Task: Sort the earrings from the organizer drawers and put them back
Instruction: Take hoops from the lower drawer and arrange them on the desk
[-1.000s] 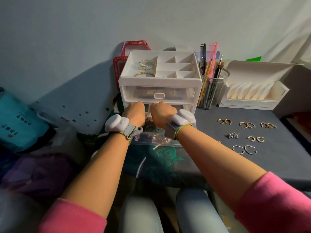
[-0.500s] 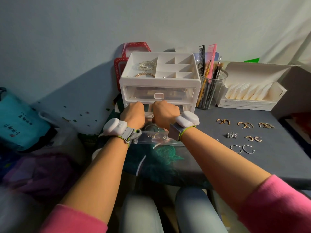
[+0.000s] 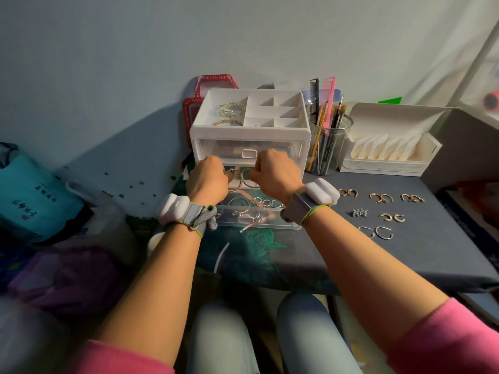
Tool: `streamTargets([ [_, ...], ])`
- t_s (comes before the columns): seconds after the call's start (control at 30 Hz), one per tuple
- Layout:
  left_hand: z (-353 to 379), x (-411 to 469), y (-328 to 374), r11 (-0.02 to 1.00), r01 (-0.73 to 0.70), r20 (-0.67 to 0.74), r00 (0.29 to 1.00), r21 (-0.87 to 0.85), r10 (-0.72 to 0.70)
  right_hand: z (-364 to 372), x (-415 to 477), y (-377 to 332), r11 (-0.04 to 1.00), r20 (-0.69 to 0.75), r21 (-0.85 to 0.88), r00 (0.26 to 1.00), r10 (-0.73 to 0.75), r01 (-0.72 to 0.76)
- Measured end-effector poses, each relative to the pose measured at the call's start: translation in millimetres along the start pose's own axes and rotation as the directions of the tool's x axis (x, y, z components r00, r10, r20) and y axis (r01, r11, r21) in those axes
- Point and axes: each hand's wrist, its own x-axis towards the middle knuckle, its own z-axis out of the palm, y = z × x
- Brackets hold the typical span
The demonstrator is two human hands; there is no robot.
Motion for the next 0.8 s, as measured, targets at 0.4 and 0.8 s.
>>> streamTargets([
  [0.4, 6, -22, 15, 0.977, 0.038, -0.081, 0.995, -0.21, -0.057, -7, -18, 37, 0.958, -0.098, 0.272, 0.988, 0.12, -0.089],
  [0.8, 20, -32, 24, 0.924, 0.07, -0.082, 0.991, -0.375, -0.109, -4, -25, 68, 0.895, -0.121, 0.417, 0.966, 0.228, -0.158],
])
